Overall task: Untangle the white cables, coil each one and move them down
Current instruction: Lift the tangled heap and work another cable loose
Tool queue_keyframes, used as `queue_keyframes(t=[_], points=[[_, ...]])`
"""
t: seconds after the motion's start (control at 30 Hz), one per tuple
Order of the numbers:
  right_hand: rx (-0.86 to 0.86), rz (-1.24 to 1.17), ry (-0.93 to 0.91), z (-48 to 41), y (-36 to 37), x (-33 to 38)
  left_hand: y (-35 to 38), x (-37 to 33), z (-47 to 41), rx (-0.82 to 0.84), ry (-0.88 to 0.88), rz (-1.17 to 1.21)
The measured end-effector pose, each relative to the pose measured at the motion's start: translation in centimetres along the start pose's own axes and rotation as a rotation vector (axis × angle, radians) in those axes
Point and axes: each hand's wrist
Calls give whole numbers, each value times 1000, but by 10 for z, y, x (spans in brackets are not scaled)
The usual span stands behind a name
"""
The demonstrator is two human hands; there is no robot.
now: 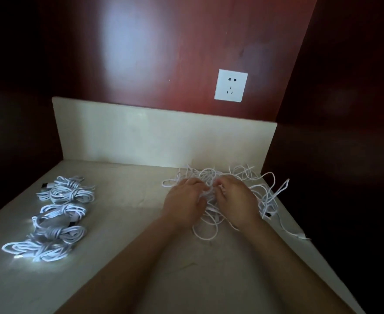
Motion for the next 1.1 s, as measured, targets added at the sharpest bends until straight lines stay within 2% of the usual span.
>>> queue_keyframes(t=[0.1,0.2,0.33,0.53,0.63,0.7,0.8,0.97,1.1], points=[[-34,-188,312,-19,22,-3,3,5,-1,-74,-85,54],[-12,-285,426,-32,39,-9,3,9,-3,-111,-109,46],[59,-295,403,-38,47,-9,0,9,-2,-117,-127,35],[174,-317,246,-27,49,-10,0,17,4,-135,-172,128],[136,-307,183,-19,44,-6,0,19,4,-89,-85,36],[95,-317,180,-14,41,-5,-2,21,2,-134,-68,-3],[-42,-515,337,-11,32,-7,-6,23,1,-236,-22,-15],[-197,-724,403,-19,-2,-10,0,18,3,-152,39,9],[-249,-837,464,-17,-21,-9,3,8,2,-168,87,20]])
Point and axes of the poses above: each hand's wrist, its own z-axis away from the middle knuckle, its own y-axis out of the palm, x = y × z, and after that the axes turned 13 degrees about -x, right-handed
